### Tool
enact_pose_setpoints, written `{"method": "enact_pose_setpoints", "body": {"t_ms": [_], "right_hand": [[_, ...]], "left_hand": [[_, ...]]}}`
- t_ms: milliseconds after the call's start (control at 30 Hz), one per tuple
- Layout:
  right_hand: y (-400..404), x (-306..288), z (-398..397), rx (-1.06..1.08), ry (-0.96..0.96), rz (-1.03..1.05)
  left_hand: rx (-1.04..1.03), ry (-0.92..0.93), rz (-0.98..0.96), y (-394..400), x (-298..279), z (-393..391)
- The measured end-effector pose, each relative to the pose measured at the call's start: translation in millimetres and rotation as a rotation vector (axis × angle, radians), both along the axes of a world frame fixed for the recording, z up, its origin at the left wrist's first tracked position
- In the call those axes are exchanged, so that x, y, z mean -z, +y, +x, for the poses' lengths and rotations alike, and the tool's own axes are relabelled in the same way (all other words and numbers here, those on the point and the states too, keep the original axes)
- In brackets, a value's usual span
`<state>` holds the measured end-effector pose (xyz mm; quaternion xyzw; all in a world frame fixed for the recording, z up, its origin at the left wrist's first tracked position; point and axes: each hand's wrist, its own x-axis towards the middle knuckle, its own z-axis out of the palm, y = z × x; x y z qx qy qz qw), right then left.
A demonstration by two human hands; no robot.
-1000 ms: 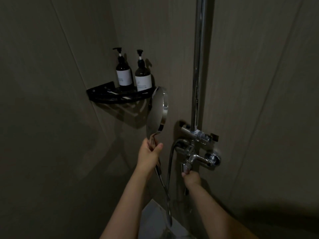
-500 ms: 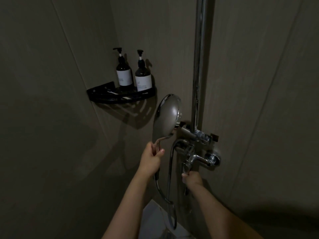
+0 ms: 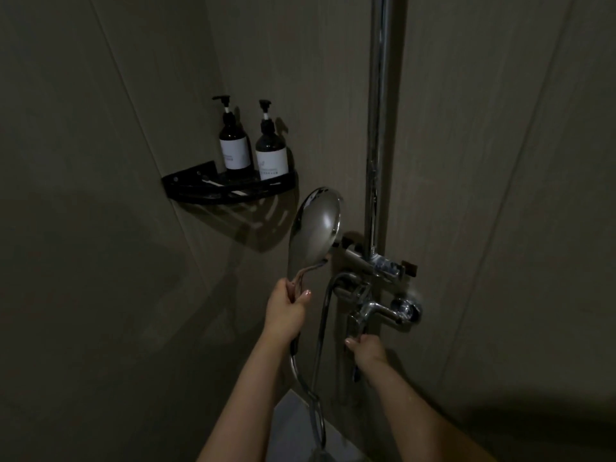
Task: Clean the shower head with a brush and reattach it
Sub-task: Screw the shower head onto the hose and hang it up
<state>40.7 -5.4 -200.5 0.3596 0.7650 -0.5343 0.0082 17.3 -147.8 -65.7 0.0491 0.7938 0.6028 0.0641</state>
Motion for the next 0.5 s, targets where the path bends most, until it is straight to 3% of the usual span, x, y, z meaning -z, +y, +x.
{"method": "enact_pose_setpoints", "body": {"t_ms": [500], "right_hand": [[-0.6, -1.9, 0.3, -0.004, -0.01, 0.005]], "left_hand": [[-0.028, -0.02, -0.027, -3.4, 0.9, 0.2]]}}
